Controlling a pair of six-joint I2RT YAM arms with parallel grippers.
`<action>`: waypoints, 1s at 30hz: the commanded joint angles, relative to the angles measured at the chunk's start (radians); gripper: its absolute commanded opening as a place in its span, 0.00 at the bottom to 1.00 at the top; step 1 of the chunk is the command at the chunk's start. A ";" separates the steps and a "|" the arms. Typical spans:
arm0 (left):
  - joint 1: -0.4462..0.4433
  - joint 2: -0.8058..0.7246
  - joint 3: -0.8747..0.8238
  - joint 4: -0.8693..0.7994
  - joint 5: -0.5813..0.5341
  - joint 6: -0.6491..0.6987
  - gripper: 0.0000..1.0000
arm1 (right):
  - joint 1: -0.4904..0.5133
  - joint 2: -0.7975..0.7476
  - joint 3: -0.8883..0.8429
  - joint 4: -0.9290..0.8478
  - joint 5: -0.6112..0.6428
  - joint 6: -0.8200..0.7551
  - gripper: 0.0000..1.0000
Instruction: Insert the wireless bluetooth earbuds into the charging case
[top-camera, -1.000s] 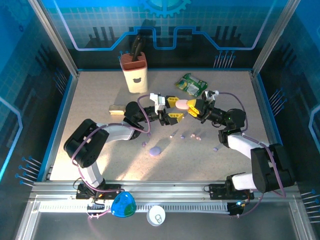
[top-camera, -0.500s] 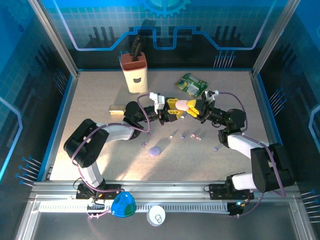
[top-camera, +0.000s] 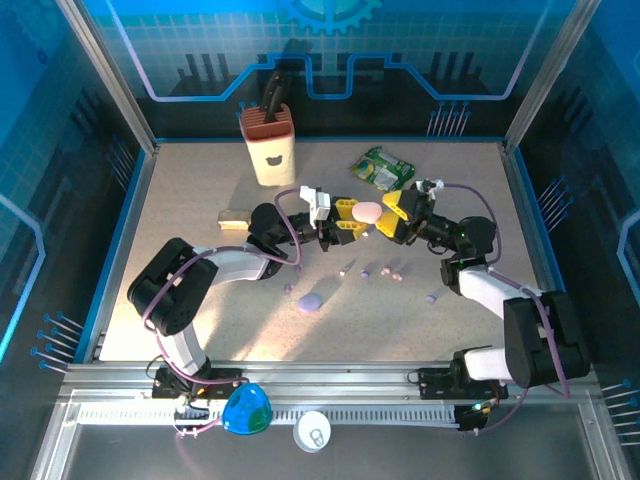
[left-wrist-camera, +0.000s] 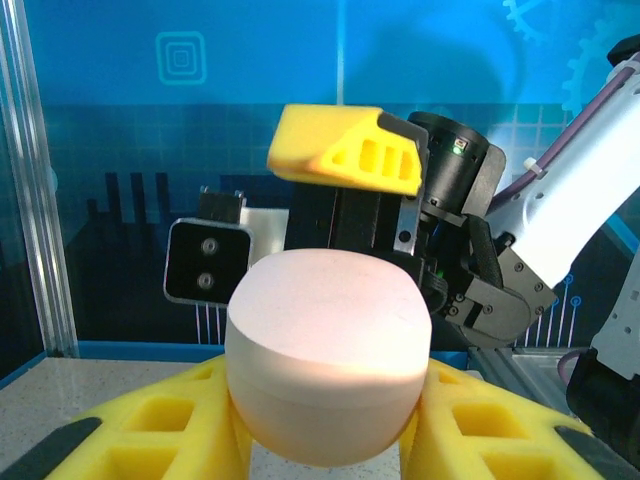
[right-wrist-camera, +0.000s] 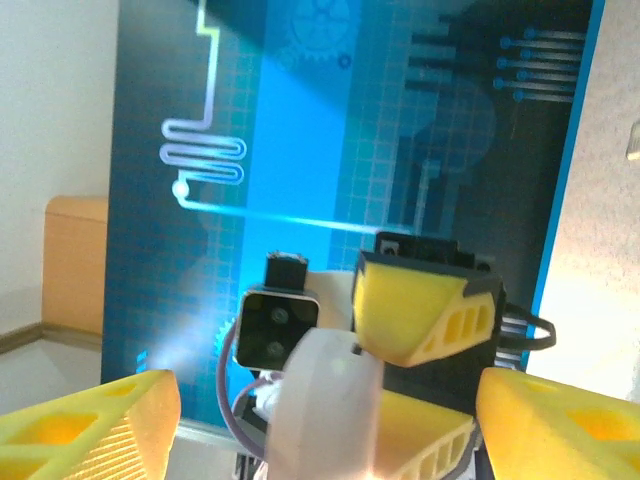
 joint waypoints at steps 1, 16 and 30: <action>0.008 -0.021 -0.034 0.033 0.019 0.006 0.37 | -0.055 -0.036 -0.003 -0.018 -0.027 -0.047 0.81; 0.057 -0.072 -0.142 0.032 0.034 -0.015 0.39 | -0.148 -0.353 0.252 -1.408 0.010 -1.394 0.93; 0.076 -0.088 -0.162 0.034 0.115 -0.026 0.39 | 0.342 -0.370 0.454 -1.645 0.519 -2.129 0.98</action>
